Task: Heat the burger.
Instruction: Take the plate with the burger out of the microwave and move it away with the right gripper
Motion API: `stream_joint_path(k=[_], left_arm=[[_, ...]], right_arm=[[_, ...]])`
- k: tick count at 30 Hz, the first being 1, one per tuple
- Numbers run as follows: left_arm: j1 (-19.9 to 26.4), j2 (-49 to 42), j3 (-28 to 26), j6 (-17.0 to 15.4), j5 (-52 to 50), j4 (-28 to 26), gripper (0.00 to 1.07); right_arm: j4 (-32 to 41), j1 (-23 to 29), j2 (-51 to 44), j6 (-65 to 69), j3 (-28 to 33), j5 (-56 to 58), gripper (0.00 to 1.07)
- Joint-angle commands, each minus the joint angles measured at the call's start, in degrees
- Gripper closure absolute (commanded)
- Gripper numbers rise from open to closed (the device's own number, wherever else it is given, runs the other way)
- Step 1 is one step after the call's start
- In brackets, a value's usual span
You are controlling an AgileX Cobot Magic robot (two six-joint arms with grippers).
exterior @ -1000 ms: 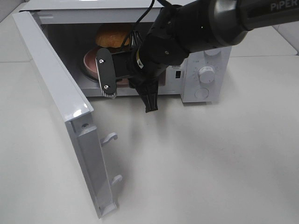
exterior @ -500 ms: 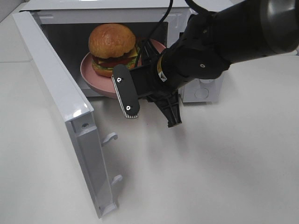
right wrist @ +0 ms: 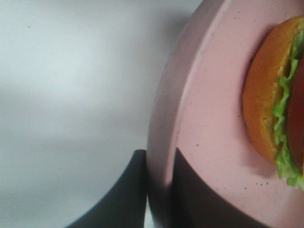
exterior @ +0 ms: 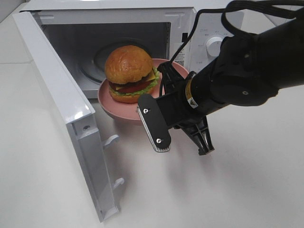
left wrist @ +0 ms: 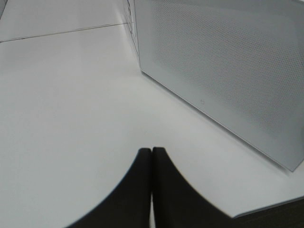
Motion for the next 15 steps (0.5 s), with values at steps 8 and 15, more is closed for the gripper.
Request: stream_joint_path(k=[8,15], left_arm=[[0.11,-1.15,0.11,0.00,-0.92,0.00,1.06],[0.11,-1.15,0.11,0.00,-0.92,0.00,1.06]], right_arm=[[-0.06,-0.86,-9.05,1.95,7.45,-1.26,1.07],[-0.06,-0.86,-15.18,3.61,12.61,-0.40,1.07]])
